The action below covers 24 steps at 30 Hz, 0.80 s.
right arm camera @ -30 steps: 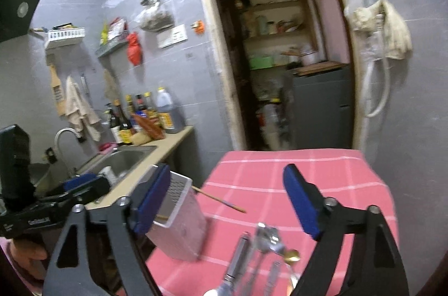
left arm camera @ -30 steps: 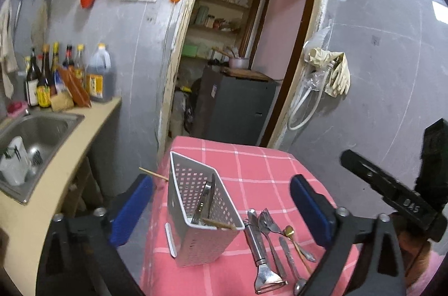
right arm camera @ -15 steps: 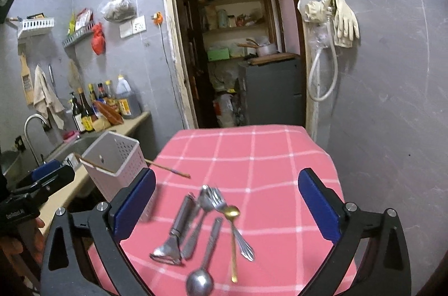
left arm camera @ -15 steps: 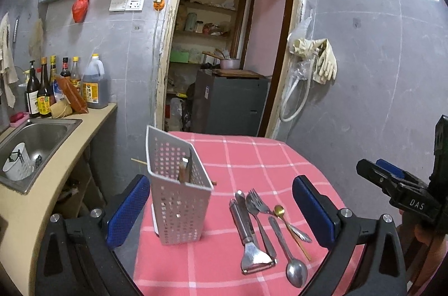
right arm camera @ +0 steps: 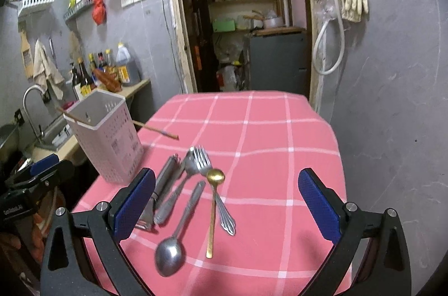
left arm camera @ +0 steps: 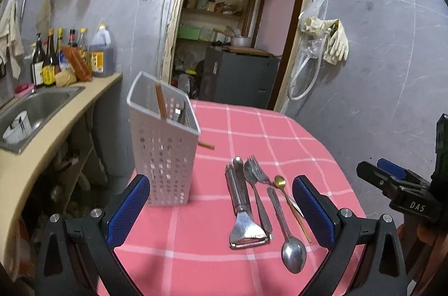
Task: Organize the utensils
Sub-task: 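Move both grippers back over the utensils lying on the tablecloth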
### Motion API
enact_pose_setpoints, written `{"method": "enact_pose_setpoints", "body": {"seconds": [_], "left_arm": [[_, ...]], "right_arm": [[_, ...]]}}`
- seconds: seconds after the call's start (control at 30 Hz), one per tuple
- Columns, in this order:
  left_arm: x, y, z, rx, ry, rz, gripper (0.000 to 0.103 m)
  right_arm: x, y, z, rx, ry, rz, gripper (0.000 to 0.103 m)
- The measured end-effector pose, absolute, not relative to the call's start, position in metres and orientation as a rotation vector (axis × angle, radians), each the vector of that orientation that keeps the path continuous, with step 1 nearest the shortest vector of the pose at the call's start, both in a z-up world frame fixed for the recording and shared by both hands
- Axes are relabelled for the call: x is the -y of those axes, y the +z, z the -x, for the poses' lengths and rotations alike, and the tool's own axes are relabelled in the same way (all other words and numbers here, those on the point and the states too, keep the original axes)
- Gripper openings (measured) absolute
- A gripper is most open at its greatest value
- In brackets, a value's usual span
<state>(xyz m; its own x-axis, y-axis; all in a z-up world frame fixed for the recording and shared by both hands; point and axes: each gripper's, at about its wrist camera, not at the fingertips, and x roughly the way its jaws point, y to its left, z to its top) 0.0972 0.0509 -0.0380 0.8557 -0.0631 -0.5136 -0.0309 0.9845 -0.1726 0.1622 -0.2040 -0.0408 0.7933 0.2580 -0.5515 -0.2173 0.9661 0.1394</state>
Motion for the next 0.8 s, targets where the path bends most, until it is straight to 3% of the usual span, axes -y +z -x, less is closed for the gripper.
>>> {"method": "enact_pose_setpoints", "body": {"seconds": [0.5,0.67,0.8], "left_arm": [[-0.045,-0.100,-0.128,-0.774,0.002,0.336,0.102],[-0.038,-0.110,-0.148,-0.834,-0.003,0.343,0.102],[-0.032,-0.115,-0.162,-0.855,-0.016,0.341,0.091]], "right_arm": [[0.208,-0.114,-0.192,-0.836,0.339,-0.044,0.098],[0.203,-0.128,-0.202,-0.874,0.375,-0.050,0.084],[0.199,-0.133,-0.220,-0.886,0.430,-0.064,0.069]]}}
